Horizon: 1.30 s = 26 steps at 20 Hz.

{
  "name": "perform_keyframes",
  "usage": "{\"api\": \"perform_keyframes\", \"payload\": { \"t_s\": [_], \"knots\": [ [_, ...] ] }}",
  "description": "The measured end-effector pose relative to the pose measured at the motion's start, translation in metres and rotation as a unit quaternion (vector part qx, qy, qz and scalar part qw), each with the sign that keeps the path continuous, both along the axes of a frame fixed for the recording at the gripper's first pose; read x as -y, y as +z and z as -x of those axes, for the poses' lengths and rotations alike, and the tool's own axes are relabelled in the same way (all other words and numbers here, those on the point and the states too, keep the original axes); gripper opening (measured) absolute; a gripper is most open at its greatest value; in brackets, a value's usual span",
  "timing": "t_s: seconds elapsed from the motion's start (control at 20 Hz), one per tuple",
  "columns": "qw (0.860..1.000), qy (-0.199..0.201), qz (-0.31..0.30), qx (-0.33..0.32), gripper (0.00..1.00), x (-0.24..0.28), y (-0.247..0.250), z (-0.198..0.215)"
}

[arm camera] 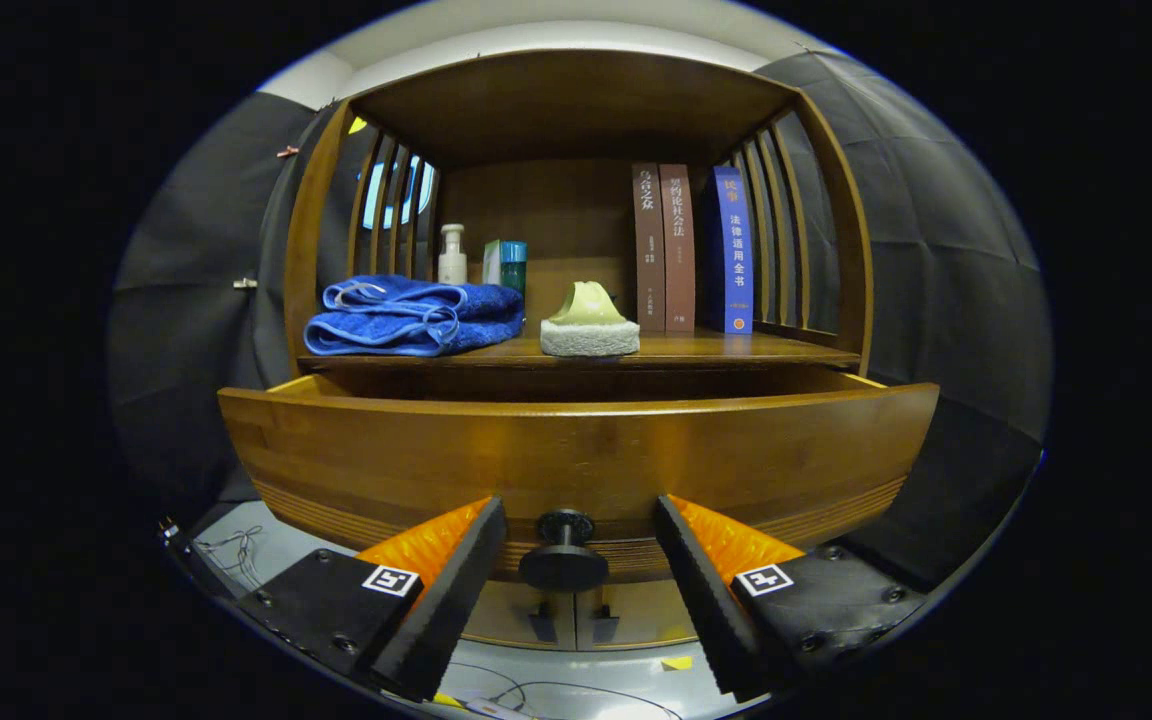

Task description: Pull open the drawer, take out the items inside it, and place them on the countertop above the cabinet.

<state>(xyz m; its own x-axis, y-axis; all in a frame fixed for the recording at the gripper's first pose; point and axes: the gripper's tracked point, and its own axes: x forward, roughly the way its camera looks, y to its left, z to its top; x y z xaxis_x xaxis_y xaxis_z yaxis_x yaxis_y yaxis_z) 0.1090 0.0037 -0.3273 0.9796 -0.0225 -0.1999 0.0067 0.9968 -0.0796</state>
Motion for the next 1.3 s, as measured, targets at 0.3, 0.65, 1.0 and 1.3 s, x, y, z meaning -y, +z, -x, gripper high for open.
{"api": "perform_keyframes", "payload": {
  "t_s": [0.3, 0.65, 1.0, 1.3],
  "knots": [
    [1.0, 0.004, -0.029, -0.004, 0.99, 0.008, -0.008, -0.039],
    [1.0, 0.007, -0.03, -0.003, 0.99, 0.011, -0.013, -0.077],
    [0.997, 0.012, -0.068, -0.018, 1.0, 0.005, -0.022, -0.066],
    [0.998, 0.015, -0.056, -0.012, 1.0, 0.005, 0.021, -0.022]
  ]
}}
